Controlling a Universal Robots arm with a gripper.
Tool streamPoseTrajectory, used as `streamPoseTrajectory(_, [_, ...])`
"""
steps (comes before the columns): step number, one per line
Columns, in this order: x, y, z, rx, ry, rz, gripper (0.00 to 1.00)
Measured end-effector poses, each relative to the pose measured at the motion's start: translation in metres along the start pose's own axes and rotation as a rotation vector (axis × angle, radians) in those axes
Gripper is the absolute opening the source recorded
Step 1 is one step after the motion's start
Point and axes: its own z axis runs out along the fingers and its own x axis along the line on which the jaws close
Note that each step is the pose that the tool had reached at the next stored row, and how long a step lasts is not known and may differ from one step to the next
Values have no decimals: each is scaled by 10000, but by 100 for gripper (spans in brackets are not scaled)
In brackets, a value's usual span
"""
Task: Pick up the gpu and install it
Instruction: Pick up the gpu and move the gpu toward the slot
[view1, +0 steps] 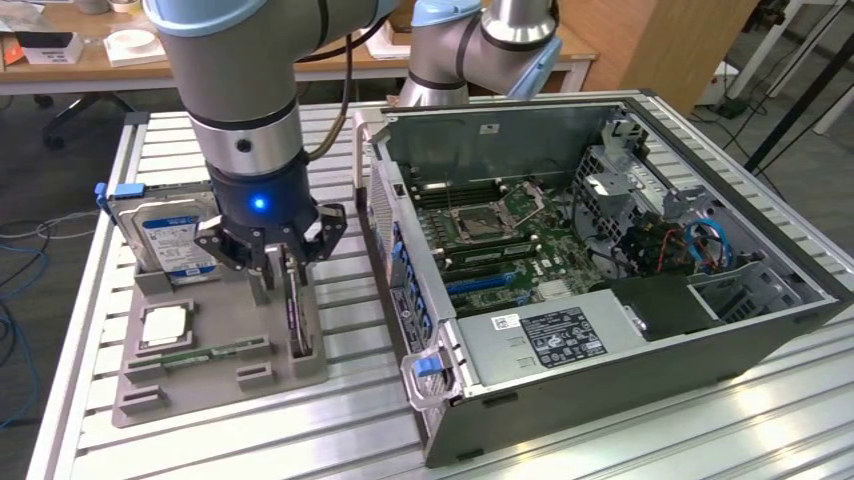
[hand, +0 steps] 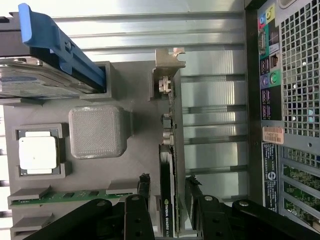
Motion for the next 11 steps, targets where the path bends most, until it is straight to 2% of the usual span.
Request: streamPoseTrajectory(11, [26,-4,57,16,-4,-1,42])
